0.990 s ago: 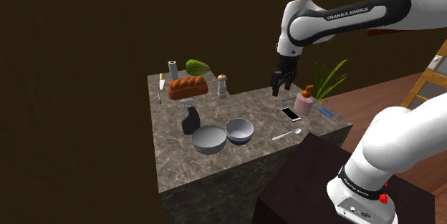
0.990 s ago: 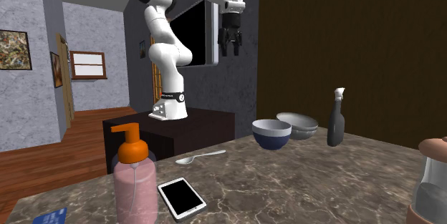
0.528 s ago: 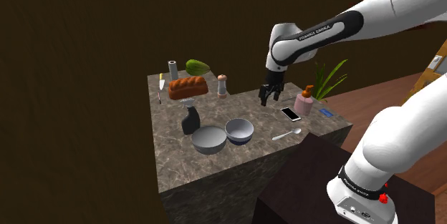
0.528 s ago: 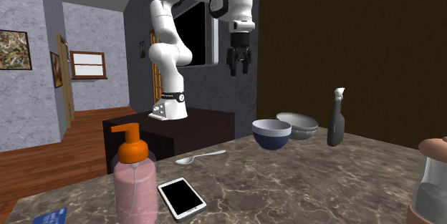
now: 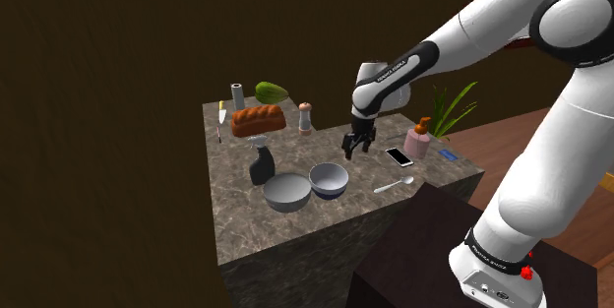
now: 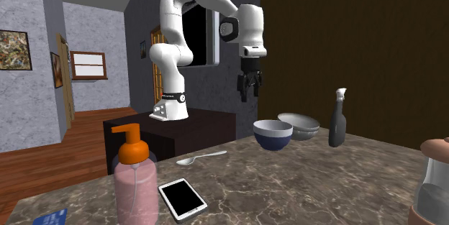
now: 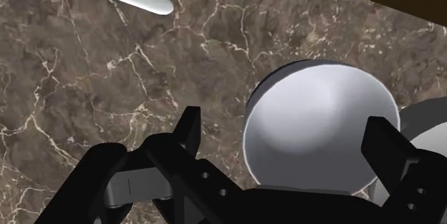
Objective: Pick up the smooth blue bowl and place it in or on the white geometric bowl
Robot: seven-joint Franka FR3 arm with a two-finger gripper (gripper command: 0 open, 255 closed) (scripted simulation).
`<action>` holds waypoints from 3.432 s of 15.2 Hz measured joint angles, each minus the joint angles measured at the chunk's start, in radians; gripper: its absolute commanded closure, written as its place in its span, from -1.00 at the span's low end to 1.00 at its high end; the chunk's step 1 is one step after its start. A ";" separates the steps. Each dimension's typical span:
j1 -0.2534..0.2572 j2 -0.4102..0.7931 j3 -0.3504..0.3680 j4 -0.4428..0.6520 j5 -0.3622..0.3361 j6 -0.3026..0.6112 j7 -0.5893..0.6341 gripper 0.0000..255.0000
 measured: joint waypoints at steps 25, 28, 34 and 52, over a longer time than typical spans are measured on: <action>-0.033 0.446 0.051 0.177 0.169 0.271 -0.112 1.00; -0.033 0.446 0.050 0.177 0.169 0.271 -0.113 1.00; -0.033 0.441 0.049 0.176 0.167 0.267 -0.112 1.00; -0.003 0.220 0.001 0.154 0.074 0.073 -0.023 1.00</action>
